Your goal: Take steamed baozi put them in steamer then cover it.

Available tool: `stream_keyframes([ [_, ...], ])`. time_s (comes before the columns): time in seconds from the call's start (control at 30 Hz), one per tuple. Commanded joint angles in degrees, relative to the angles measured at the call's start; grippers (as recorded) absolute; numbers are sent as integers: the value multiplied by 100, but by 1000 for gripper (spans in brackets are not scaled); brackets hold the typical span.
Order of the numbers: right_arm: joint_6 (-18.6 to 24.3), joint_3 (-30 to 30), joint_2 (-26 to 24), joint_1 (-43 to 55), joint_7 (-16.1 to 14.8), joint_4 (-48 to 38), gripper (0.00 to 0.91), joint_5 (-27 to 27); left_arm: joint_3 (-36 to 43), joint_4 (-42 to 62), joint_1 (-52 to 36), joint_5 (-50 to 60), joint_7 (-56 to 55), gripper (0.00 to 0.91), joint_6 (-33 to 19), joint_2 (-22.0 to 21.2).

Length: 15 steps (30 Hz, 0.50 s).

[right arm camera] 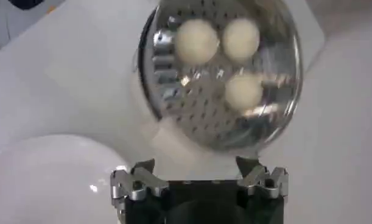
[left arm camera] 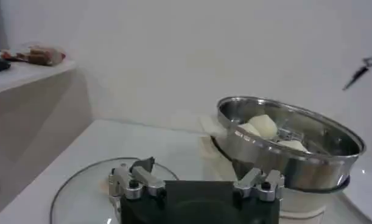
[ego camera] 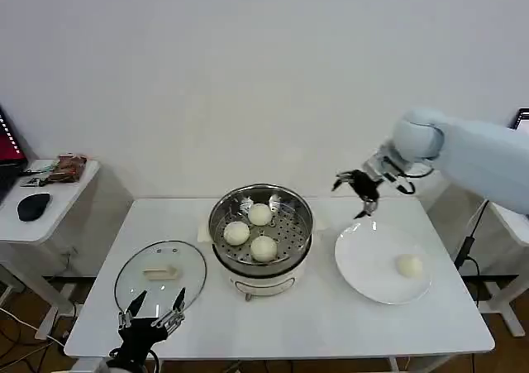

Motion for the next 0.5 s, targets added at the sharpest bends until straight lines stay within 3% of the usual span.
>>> stream_keyframes([
  [0.03,-251,46,-902,-470,-154,-316,907,79,-7,5,10,-5,3,907,0,5],
  [0.5,-75,976,-839,-1965,-219,-1319,907,-410,-10,10,16,-1,-2,907,6,-42],
])
